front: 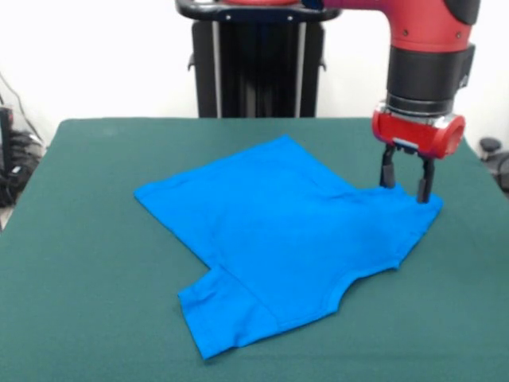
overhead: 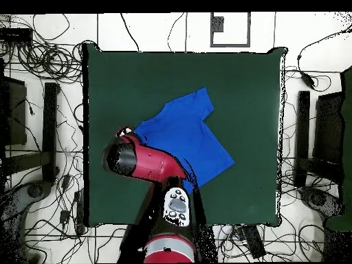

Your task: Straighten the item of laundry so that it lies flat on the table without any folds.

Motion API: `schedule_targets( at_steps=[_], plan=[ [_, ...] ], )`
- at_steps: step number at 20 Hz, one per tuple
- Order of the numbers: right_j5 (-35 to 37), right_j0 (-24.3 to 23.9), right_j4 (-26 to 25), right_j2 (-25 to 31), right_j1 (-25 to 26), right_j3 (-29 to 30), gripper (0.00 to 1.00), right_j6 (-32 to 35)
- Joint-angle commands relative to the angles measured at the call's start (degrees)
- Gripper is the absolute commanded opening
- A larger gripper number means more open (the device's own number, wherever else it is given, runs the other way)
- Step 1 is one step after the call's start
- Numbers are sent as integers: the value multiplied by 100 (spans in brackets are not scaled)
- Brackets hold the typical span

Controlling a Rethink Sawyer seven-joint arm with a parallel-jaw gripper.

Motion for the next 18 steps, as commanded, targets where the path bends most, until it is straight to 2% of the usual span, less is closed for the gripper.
schedule_targets(
  at_steps=[1,6,12,18],
  plan=[
    [-448,279,432,198,716,365,100,1464],
    [-451,163,435,238,817,267,100,1277],
    [-724,252,525,236,1061,180,100,1355],
    [-800,425,673,194,1090,220,100,1447]
  ],
)
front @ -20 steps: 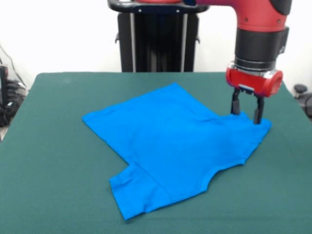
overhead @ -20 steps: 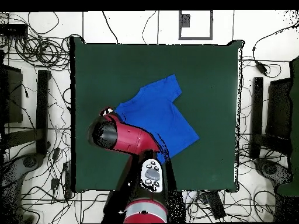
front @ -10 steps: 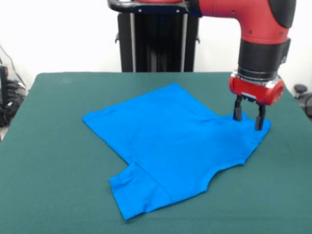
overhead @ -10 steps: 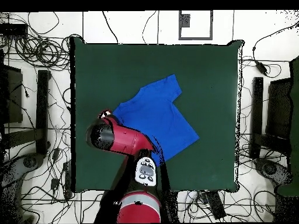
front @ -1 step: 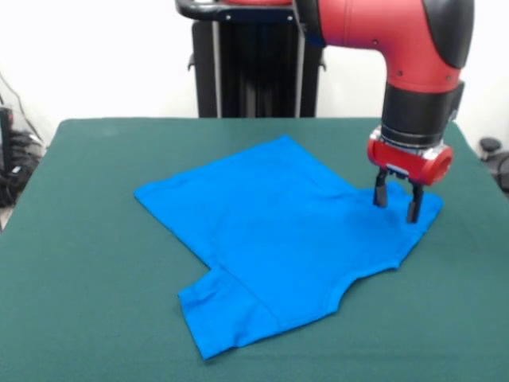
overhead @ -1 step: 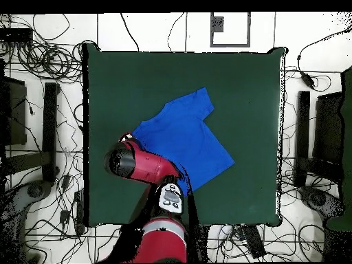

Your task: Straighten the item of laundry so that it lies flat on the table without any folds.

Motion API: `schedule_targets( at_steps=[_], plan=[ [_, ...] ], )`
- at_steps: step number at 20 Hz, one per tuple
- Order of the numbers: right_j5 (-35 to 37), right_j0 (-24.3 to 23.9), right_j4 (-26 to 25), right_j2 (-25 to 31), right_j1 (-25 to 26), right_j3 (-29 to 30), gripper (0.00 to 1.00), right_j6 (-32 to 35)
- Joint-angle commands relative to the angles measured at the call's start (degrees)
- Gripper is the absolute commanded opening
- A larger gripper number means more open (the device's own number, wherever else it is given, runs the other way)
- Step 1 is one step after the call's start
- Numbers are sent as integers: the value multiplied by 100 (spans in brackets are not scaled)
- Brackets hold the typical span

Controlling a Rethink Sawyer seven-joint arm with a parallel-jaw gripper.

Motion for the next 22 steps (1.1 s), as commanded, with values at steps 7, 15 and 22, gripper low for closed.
schedule_targets(
  at_steps=[7,15,22],
  plan=[
    [-370,428,633,146,533,86,100,1437],
    [-304,654,972,37,804,-227,100,1371],
    [-236,803,1214,-84,943,-411,100,1313]
  ],
)
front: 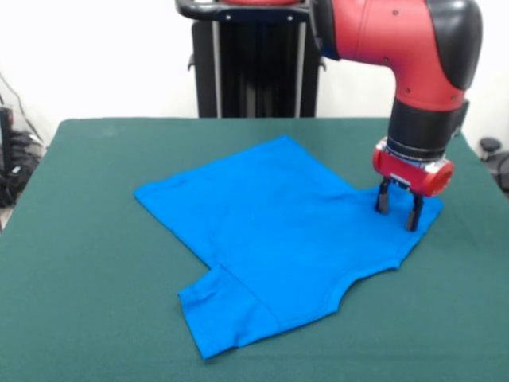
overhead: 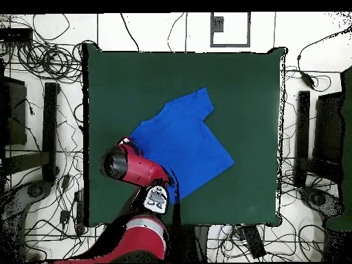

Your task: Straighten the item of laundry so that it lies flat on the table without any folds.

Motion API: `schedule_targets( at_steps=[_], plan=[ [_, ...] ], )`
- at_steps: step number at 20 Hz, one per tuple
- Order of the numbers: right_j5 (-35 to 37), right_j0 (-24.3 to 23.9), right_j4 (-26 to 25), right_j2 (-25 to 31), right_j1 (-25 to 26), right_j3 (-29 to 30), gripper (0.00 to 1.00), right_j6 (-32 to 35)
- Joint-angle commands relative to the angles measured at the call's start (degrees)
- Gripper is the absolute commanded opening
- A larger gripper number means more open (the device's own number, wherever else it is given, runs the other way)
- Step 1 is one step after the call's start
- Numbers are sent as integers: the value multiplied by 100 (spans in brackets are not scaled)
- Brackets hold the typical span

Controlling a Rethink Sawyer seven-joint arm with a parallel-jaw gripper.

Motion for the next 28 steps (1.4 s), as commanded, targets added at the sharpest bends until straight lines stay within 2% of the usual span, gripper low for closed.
schedule_targets(
  at_steps=[1,16,28],
  plan=[
    [-73,298,553,222,600,-395,100,1305],
    [326,636,1083,-74,870,-984,100,1334],
    [495,610,1083,-79,673,-893,100,1280]
  ],
)
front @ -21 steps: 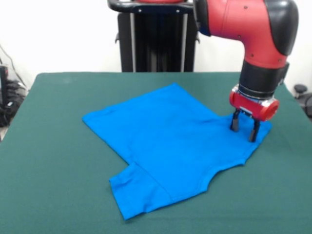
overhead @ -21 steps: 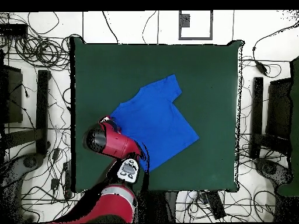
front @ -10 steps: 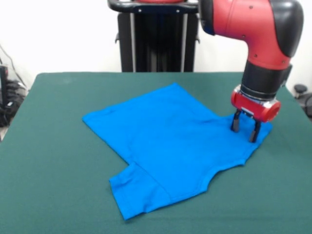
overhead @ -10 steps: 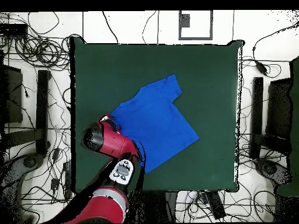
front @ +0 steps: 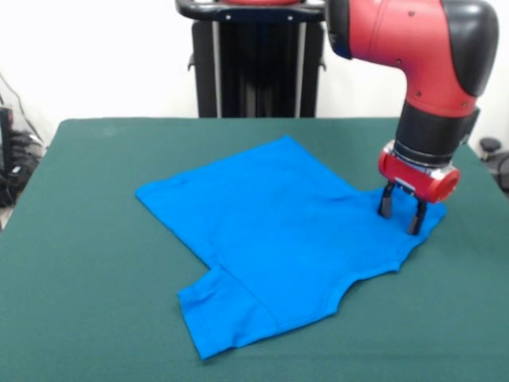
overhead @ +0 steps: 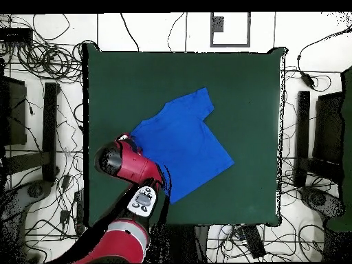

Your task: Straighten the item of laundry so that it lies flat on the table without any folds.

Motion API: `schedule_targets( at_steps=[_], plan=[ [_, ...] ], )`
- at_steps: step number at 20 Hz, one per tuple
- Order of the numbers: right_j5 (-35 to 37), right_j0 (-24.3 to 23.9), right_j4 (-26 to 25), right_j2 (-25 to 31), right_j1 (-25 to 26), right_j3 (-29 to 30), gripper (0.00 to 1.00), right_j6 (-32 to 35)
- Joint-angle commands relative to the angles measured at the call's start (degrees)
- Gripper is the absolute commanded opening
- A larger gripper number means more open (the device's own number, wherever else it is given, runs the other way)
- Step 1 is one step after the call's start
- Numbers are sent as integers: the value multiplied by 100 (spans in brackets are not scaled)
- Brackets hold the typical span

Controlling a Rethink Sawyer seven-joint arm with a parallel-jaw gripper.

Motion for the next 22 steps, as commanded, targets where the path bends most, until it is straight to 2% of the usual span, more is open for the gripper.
schedule_targets(
  at_steps=[1,16,22],
  plan=[
    [161,70,438,482,358,-499,100,1284],
    [321,188,496,402,303,-510,100,1360],
    [575,271,453,323,49,-348,100,1408]
  ],
)
